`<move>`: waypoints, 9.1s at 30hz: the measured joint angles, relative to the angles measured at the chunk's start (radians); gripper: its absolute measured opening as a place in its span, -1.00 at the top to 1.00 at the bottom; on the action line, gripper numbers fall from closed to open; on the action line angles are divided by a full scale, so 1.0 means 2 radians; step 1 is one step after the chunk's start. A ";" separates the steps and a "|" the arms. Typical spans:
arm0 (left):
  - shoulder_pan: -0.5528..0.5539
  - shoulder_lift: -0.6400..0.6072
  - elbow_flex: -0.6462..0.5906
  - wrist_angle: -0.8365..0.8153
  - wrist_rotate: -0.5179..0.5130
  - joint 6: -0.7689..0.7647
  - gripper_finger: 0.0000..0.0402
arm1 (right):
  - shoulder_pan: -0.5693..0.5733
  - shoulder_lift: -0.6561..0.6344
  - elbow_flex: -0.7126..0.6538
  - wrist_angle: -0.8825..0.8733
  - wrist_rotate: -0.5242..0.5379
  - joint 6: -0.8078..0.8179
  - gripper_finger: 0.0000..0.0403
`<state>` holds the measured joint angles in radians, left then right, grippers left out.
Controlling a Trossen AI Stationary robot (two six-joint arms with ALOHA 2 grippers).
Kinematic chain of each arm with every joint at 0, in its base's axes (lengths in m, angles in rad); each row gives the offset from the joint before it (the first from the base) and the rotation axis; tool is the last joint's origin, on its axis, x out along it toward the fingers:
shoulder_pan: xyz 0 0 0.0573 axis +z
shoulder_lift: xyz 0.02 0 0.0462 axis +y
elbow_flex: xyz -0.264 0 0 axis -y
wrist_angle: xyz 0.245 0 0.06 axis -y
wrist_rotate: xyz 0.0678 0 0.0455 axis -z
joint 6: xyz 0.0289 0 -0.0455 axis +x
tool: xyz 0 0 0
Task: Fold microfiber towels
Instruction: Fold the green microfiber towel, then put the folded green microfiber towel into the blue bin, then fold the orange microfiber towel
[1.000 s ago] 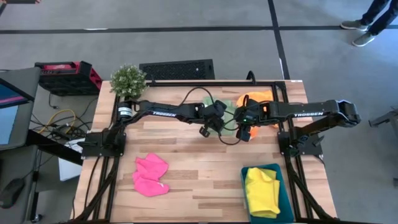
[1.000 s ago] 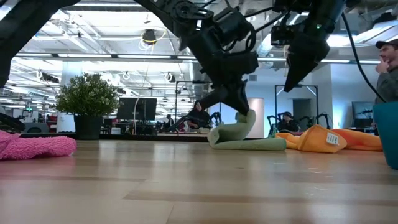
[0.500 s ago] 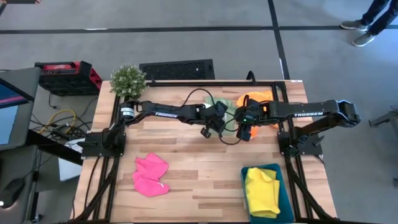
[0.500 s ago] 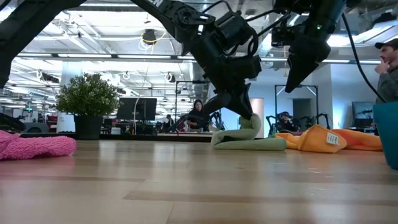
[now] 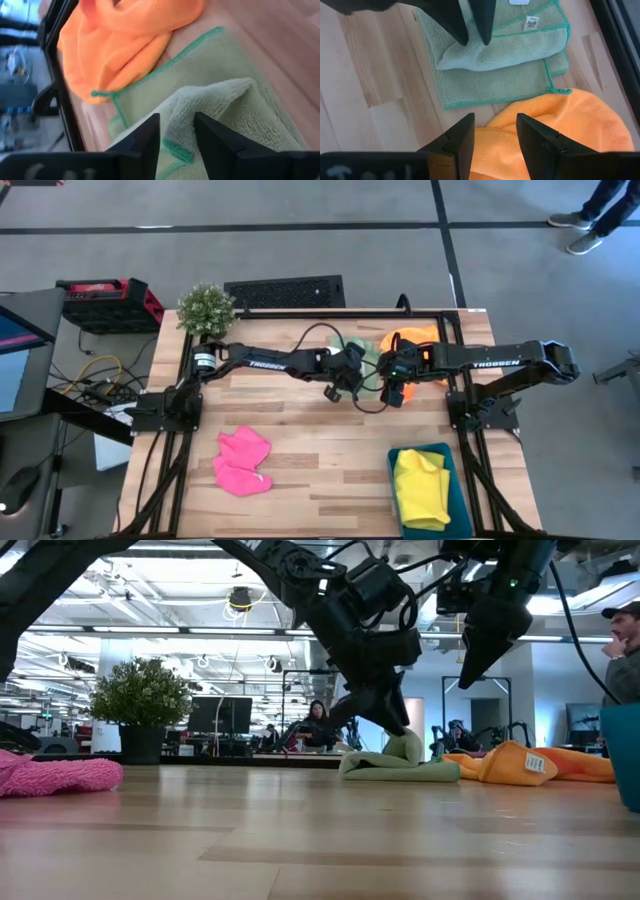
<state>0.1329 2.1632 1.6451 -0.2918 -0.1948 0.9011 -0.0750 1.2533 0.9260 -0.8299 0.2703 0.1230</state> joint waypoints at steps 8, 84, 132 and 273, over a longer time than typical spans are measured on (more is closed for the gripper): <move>-0.014 -0.030 0.000 -0.043 -0.039 -0.056 0.37 | 0.000 0.000 0.000 0.000 0.000 0.000 0.16; -0.052 -0.228 0.000 -0.353 -0.052 -0.295 0.36 | 0.053 0.187 -0.009 0.125 0.003 -0.219 0.16; -0.052 -0.227 0.000 -0.352 -0.051 -0.292 0.36 | 0.021 0.266 -0.007 0.170 0.012 -0.179 0.92; -0.103 -0.227 0.000 -0.332 0.105 -0.352 0.36 | 0.563 0.121 0.057 0.044 -0.202 0.424 0.26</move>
<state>-0.0731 1.7088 1.6444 -0.9558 0.0143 0.1970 1.0512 1.4958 1.0409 -0.7418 -0.1343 0.9710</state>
